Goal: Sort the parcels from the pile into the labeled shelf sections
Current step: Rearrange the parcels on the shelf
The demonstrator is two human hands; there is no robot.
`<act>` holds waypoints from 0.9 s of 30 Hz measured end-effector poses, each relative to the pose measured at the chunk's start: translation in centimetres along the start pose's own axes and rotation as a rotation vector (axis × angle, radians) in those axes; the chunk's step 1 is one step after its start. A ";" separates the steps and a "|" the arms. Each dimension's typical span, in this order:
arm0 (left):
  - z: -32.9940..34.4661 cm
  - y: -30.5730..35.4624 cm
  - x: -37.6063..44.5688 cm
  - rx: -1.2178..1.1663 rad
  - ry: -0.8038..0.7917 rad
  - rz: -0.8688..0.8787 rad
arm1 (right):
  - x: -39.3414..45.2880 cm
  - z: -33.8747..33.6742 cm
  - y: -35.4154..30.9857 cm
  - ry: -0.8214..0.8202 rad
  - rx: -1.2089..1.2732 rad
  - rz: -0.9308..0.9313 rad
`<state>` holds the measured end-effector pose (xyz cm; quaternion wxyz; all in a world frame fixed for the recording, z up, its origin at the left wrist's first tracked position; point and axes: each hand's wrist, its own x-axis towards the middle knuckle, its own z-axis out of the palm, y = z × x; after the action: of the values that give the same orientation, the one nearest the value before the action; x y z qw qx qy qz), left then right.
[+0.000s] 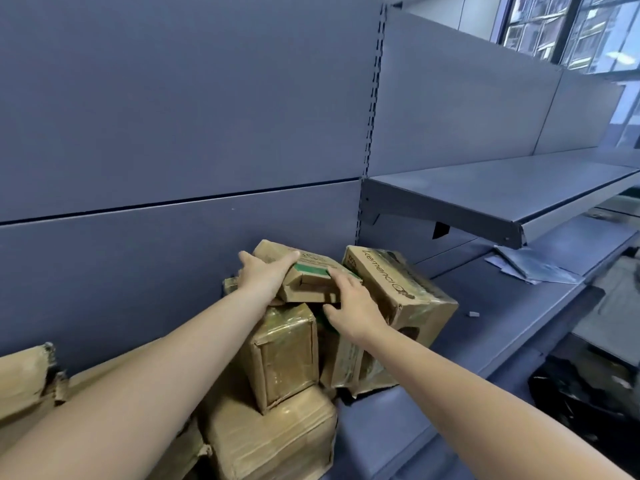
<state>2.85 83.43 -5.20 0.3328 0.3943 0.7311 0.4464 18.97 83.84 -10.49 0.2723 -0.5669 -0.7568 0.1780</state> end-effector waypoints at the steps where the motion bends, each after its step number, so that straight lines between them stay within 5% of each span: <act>1: 0.4 0.2 -0.3 0.000 0.018 -0.018 | 0.1 0.1 0.1 0.001 0.019 -0.012; 17: 0.4 0.5 -3.3 -0.186 0.120 -0.025 | 1.5 -3.0 1.8 0.040 0.029 -0.061; 27: -4.8 0.7 -5.5 -0.375 0.072 -0.015 | 0.6 -3.3 0.1 0.205 -0.217 -0.352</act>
<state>1.63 76.95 -1.95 0.3772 0.3038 0.6496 0.5861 21.00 84.31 -7.82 0.3119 -0.4671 -0.8272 -0.0131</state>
